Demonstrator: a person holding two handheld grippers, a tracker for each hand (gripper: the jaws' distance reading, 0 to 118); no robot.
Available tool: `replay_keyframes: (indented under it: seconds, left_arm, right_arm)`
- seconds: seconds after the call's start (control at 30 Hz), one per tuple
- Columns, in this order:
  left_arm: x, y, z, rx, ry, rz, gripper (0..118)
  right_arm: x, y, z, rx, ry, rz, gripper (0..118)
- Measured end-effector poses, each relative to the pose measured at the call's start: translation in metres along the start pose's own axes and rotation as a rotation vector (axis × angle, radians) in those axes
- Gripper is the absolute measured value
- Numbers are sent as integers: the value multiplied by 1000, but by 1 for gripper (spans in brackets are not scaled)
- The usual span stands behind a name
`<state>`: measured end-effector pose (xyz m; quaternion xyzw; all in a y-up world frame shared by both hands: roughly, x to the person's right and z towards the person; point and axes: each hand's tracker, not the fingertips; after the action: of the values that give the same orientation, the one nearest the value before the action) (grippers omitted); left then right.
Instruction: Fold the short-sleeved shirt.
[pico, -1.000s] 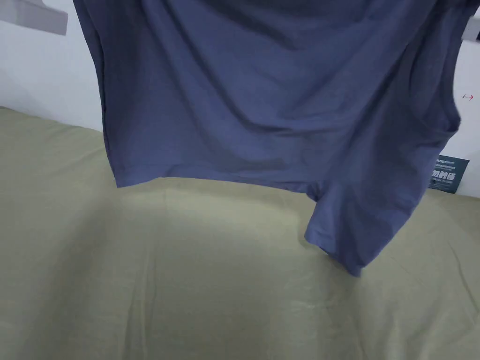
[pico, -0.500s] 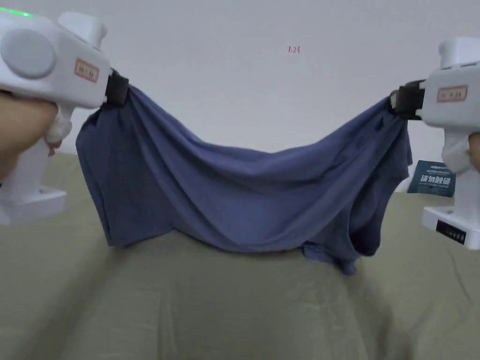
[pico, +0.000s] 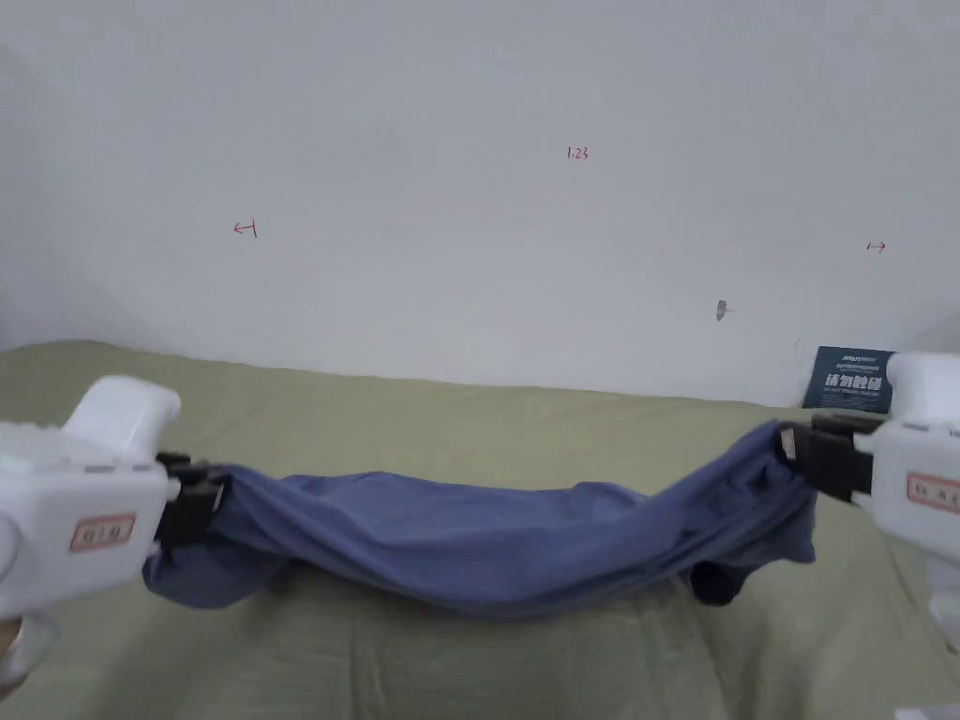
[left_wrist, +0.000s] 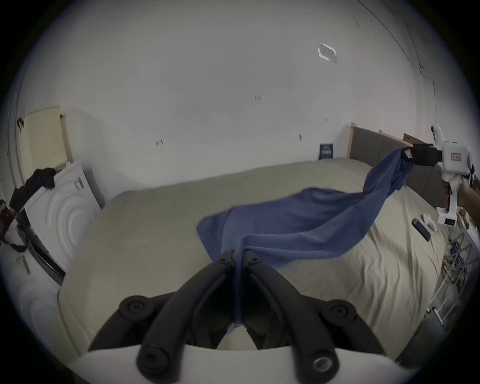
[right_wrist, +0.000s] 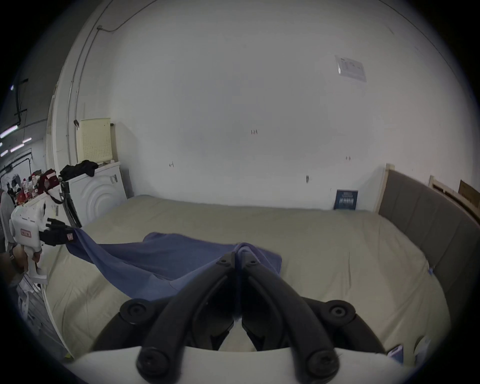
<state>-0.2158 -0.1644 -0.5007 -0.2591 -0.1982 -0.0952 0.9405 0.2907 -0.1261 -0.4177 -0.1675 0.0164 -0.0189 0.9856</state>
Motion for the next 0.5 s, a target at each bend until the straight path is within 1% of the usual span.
replay_keyframes:
  seconds: [0.1,0.2,0.27,0.3,0.43,0.5]
  left_arm:
    - [5,-35,7,-45,-26,2,4]
    - [10,-67,8,-91,-54,-9,4]
    - [16,-88,6,-123,-58,11,4]
    - [12,-98,-1,-153,-89,26,4]
    - [21,-128,-9,-217,-82,68,4]
    - [22,-142,-12,-247,-88,78,4]
  right_arm:
    - [3,-32,11,-39,1,-34,4]
    - [9,-69,17,-71,-22,-61,4]
    - [10,-93,20,-106,-28,-80,4]
    - [9,-104,21,-121,-33,-95,4]
    - [10,-148,21,-236,-62,-101,4]
    - [12,-164,22,-290,-88,-125,4]
